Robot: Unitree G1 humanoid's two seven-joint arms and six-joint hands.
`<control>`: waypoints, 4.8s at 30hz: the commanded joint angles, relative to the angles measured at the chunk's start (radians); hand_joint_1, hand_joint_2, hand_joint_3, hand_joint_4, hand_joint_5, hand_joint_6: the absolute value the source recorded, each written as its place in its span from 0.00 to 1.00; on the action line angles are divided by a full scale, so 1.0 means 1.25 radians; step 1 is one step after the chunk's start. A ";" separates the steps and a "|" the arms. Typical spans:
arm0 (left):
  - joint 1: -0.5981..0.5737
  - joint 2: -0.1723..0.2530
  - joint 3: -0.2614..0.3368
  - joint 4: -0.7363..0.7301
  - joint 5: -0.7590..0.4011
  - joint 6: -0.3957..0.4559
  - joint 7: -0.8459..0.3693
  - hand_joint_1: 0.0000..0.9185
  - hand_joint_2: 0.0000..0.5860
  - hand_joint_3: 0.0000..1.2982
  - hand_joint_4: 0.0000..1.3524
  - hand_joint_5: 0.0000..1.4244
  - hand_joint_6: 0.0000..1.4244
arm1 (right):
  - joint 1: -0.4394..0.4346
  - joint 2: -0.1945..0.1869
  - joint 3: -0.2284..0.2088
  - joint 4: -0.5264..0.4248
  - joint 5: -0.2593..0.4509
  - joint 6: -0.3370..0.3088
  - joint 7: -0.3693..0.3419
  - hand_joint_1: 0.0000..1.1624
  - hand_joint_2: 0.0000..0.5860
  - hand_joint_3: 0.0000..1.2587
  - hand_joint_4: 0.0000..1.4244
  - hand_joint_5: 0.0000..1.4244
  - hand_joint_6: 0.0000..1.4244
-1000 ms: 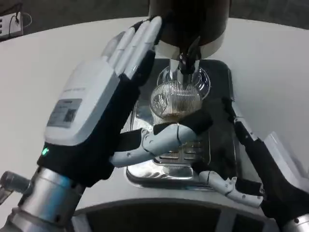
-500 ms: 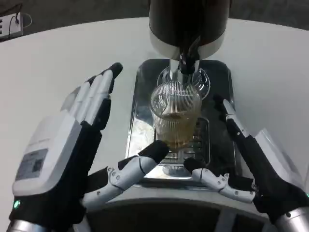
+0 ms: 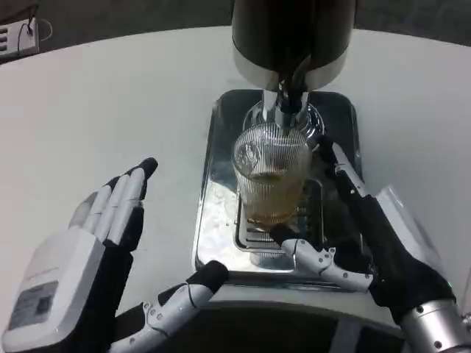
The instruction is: Grasp the cup under the faucet to collect the drink, then remove the cup.
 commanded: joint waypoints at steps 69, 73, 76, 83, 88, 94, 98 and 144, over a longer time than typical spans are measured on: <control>0.032 0.025 0.052 0.009 -0.012 0.041 -0.040 0.00 0.28 0.00 0.00 0.00 0.00 | -0.273 0.058 0.087 0.382 0.029 -0.102 -0.135 0.67 0.32 0.11 0.18 0.19 0.24; 0.029 0.028 0.058 0.006 -0.016 0.047 -0.045 0.00 0.28 0.00 0.00 0.00 0.00 | -0.275 0.062 0.092 0.394 0.033 -0.109 -0.141 0.71 0.31 0.15 0.21 0.22 0.30; 0.027 0.030 0.062 0.004 -0.017 0.052 -0.049 0.00 0.28 0.00 0.00 0.00 0.00 | -0.276 0.067 0.094 0.402 0.034 -0.116 -0.151 0.73 0.31 0.19 0.24 0.26 0.38; 0.025 0.033 0.065 -0.001 -0.014 0.058 -0.057 0.00 0.28 0.00 0.00 0.00 0.00 | -0.271 0.087 0.085 0.407 0.036 -0.132 -0.193 0.90 0.40 0.33 0.38 0.53 0.84; 0.022 0.032 0.065 -0.001 -0.014 0.060 -0.060 0.00 0.28 0.00 0.00 0.00 0.00 | -0.264 0.096 0.075 0.401 0.029 -0.142 -0.230 0.96 0.39 0.44 0.51 0.68 0.99; 0.013 0.032 0.059 0.002 -0.015 0.064 -0.061 0.00 0.28 0.00 0.00 0.00 0.00 | -0.255 0.097 0.067 0.390 0.038 -0.149 -0.247 0.97 0.35 0.53 0.60 0.76 1.00; 0.008 0.031 0.055 0.006 -0.016 0.062 -0.061 0.00 0.28 0.00 0.00 0.00 0.00 | -0.253 0.096 0.058 0.372 0.045 -0.152 -0.246 0.99 0.33 0.58 0.65 0.81 1.00; 0.018 0.024 0.004 -0.058 0.131 0.059 -0.074 0.00 0.16 0.00 0.00 0.00 0.00 | 0.066 0.032 0.006 -0.177 0.164 -0.118 0.008 1.00 0.20 0.67 0.72 0.84 1.00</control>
